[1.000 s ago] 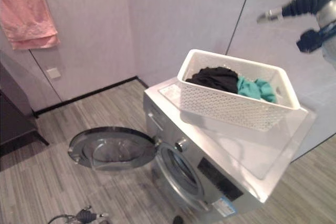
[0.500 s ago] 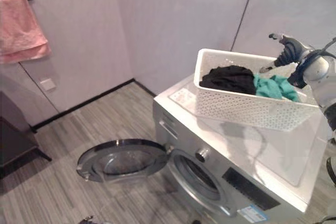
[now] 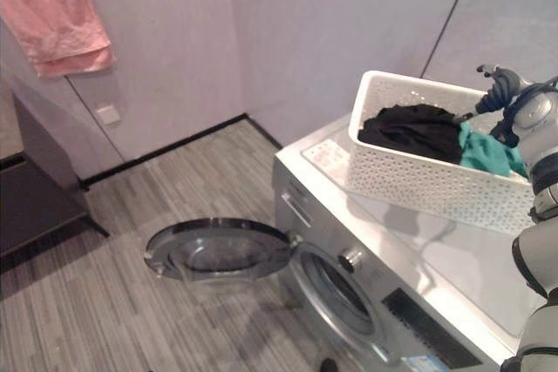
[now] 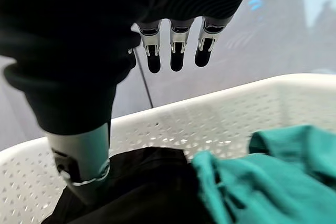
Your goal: Grab the laundry basket,head to the washer,open it,put in the laundry and shut it.
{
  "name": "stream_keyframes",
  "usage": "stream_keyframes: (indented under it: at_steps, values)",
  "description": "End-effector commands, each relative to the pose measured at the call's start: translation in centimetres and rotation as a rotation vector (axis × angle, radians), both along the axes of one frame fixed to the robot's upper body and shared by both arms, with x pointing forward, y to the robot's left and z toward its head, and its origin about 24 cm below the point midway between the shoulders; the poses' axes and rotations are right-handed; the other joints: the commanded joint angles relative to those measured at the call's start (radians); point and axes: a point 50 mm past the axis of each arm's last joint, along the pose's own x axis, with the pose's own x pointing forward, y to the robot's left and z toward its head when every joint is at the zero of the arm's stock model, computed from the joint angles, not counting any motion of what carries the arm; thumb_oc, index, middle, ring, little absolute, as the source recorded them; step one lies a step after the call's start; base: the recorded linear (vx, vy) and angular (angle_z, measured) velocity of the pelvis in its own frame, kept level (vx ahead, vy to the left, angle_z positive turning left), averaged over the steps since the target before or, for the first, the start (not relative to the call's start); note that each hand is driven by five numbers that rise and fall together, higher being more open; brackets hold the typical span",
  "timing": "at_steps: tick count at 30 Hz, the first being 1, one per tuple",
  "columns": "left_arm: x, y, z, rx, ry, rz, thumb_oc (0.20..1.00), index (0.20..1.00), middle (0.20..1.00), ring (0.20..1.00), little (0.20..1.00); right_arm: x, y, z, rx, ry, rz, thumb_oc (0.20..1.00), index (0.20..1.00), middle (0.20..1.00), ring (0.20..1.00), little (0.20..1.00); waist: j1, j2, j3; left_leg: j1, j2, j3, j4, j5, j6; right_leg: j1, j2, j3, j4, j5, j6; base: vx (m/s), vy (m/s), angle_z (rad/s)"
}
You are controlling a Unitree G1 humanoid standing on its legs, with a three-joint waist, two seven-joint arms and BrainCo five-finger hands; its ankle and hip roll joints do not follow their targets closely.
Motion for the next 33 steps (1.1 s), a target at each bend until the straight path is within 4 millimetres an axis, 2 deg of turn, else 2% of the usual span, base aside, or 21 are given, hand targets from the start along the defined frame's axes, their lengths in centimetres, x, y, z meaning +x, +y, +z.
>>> stream_keyframes:
  at_steps: [1,5,10,12,20,24,30,33]
  values:
    - [1.1,2.4,1.0,0.056,-0.001,-0.013,1.0,1.0,1.0,1.0,1.0,0.5,1.1,4.1,-0.068,-0.056,0.013,1.0,1.0,1.0,1.0,1.0,0.001,-0.102,0.024,-0.018,0.069,-0.011,-0.01,0.038,-0.029,0.019,-0.05,0.028,0.043,-0.056,0.029,0.0,-0.004,0.11]
    - [0.7,2.4,0.9,0.054,0.016,-0.007,1.0,1.0,1.0,1.0,1.0,0.7,1.7,3.5,-0.093,-0.009,0.051,1.0,1.0,1.0,1.0,1.0,0.003,-0.111,0.031,-0.012,0.075,-0.009,-0.011,0.036,-0.03,0.021,-0.042,0.023,0.045,-0.059,0.028,0.0,-0.001,0.01]
    - [0.8,2.1,0.8,0.039,0.016,-0.002,1.0,1.0,1.0,1.0,1.0,0.8,1.7,1.6,-0.137,0.095,0.056,1.0,1.0,1.0,1.0,1.0,0.01,-0.123,0.042,-0.01,0.087,-0.005,-0.017,0.038,-0.035,0.016,-0.033,0.02,0.045,-0.062,0.026,-0.01,-0.008,-0.02]
    - [0.9,1.5,0.6,0.02,0.015,-0.011,1.0,1.0,1.0,1.0,1.0,0.6,1.2,0.2,-0.17,0.176,0.047,1.0,1.0,1.0,1.0,1.0,0.011,-0.126,0.051,-0.014,0.093,-0.005,-0.021,0.044,-0.04,0.015,-0.029,0.014,0.043,-0.064,0.026,0.0,0.0,0.0]
    - [1.5,0.5,0.4,-0.016,0.001,-0.028,1.0,1.0,1.0,1.0,1.0,-0.5,-0.8,-3.3,-0.192,0.318,-0.022,1.0,1.0,1.0,1.0,1.0,0.017,-0.104,0.088,-0.045,0.104,-0.02,-0.021,0.059,-0.049,-0.009,-0.02,0.007,0.047,-0.067,0.021,-0.01,-0.002,0.0]
    - [2.0,0.8,0.5,-0.009,-0.014,-0.021,1.0,1.0,1.0,1.0,1.0,-0.6,-1.1,-3.8,-0.189,0.325,-0.039,1.0,1.0,1.0,1.0,1.0,0.019,-0.095,0.103,-0.069,0.103,-0.028,-0.021,0.068,-0.051,-0.03,-0.02,0.002,0.051,-0.066,0.019,-0.04,-0.001,0.02]
    - [2.9,1.2,0.9,0.005,-0.047,-0.009,1.0,1.0,1.0,1.0,1.0,0.1,0.3,-4.4,-0.17,0.327,0.012,1.0,1.0,1.0,1.0,1.0,0.022,-0.088,0.129,-0.098,0.105,-0.033,-0.021,0.077,-0.051,-0.066,-0.021,0.001,0.064,-0.063,0.018,-0.01,-0.001,0.04]
    - [3.6,1.2,1.1,0.005,-0.074,-0.008,1.0,1.0,1.0,1.0,1.0,0.7,1.7,-4.6,-0.168,0.327,0.07,1.0,1.0,1.0,1.0,1.0,0.024,-0.089,0.145,-0.111,0.105,-0.033,-0.021,0.081,-0.052,-0.083,-0.021,0.001,0.068,-0.06,0.017,-0.01,0.003,0.0]
